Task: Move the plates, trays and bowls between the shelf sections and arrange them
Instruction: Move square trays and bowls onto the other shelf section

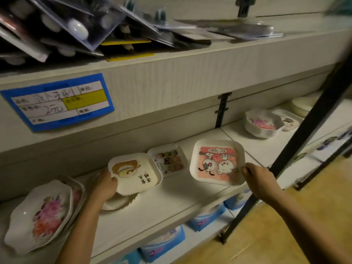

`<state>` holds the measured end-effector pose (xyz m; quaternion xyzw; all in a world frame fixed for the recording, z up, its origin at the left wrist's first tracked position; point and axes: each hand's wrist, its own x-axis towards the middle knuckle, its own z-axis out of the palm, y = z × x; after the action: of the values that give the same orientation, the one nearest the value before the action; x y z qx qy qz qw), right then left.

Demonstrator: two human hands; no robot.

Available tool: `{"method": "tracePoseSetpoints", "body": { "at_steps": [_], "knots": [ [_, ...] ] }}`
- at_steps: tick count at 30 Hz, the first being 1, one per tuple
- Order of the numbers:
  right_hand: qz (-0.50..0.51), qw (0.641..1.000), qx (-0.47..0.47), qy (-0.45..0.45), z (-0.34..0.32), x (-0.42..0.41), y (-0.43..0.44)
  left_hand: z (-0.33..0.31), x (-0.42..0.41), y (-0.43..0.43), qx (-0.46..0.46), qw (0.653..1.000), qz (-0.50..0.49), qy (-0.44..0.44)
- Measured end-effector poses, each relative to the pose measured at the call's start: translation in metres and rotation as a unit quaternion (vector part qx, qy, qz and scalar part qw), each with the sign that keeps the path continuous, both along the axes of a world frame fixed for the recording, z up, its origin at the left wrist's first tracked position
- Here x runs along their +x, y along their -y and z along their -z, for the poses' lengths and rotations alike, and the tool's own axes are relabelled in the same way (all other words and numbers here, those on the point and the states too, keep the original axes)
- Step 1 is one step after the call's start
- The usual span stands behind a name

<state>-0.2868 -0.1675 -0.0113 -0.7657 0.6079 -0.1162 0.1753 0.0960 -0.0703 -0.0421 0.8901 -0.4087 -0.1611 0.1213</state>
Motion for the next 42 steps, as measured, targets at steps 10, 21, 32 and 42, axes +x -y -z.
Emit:
{"method": "tracePoseSetpoints", "body": {
  "at_steps": [10, 21, 32, 42],
  "knots": [
    [0.027, 0.998, 0.011, 0.054, -0.004, -0.089, -0.018, -0.041, -0.105, -0.009, -0.086, 0.992, 0.07, -0.067],
    [0.08, 0.996, -0.01, 0.03, -0.004, -0.266, -0.03, -0.056, -0.278, 0.009, -0.077, 0.98, 0.155, -0.1],
    [0.15, 0.989, 0.006, 0.012, -0.008, -0.417, -0.017, -0.047, -0.447, 0.056, -0.087, 0.96, 0.225, -0.142],
    [0.185, 0.982, 0.005, 0.024, -0.009, -0.505, 0.036, -0.051, -0.522, 0.139, -0.092, 0.961, 0.237, -0.111]
  ]
}}
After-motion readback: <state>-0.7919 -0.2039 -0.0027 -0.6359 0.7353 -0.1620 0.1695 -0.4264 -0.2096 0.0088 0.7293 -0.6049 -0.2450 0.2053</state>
